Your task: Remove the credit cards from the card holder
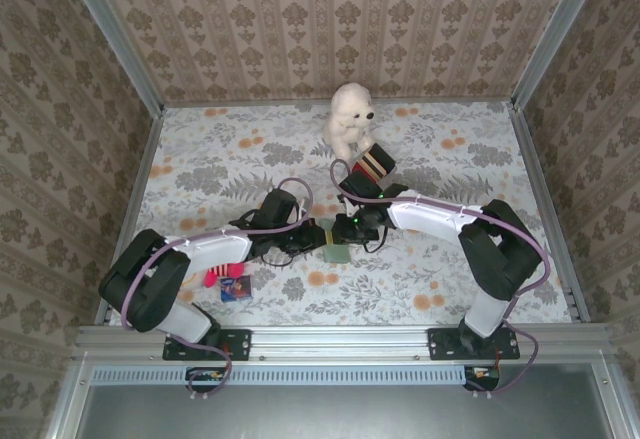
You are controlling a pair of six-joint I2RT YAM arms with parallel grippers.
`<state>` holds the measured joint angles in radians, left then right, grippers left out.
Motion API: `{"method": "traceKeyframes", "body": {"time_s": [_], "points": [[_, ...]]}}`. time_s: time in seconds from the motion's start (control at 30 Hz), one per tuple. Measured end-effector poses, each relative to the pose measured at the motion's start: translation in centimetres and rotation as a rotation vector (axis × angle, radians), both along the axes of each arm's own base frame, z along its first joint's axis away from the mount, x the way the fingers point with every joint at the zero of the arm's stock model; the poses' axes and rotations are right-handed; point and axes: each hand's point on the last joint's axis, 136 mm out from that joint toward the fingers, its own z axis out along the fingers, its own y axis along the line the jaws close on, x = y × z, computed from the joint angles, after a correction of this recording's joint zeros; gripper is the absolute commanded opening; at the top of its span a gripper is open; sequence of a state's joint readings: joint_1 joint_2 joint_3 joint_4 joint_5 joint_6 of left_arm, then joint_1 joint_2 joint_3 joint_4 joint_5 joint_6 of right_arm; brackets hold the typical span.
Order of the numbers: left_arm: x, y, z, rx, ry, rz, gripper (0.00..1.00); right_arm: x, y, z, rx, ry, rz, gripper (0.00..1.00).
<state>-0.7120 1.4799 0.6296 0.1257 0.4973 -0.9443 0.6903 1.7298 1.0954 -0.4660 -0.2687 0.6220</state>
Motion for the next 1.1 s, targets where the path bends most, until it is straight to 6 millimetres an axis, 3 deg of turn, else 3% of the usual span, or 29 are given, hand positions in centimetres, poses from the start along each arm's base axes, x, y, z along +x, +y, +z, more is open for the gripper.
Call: {"method": "traceKeyframes", "body": {"time_s": [0.23, 0.83, 1.0, 1.1], "points": [[0.0, 0.1, -0.2, 0.009, 0.002, 0.004, 0.00, 0.3, -0.6, 0.1, -0.052, -0.016, -0.017, 0.00], [0.5, -0.1, 0.3, 0.006, -0.019, 0.009, 0.00, 0.9, -1.7, 0.6, -0.087, -0.038, -0.095, 0.00], [0.3, 0.4, -0.1, 0.030, -0.005, 0.017, 0.00, 1.4, -5.7, -0.5, -0.230, -0.031, -0.176, 0.00], [0.3, 0.3, 0.1, 0.024, -0.008, 0.012, 0.00, 1.4, -6.5, -0.7, -0.254, -0.025, -0.188, 0.00]]}}
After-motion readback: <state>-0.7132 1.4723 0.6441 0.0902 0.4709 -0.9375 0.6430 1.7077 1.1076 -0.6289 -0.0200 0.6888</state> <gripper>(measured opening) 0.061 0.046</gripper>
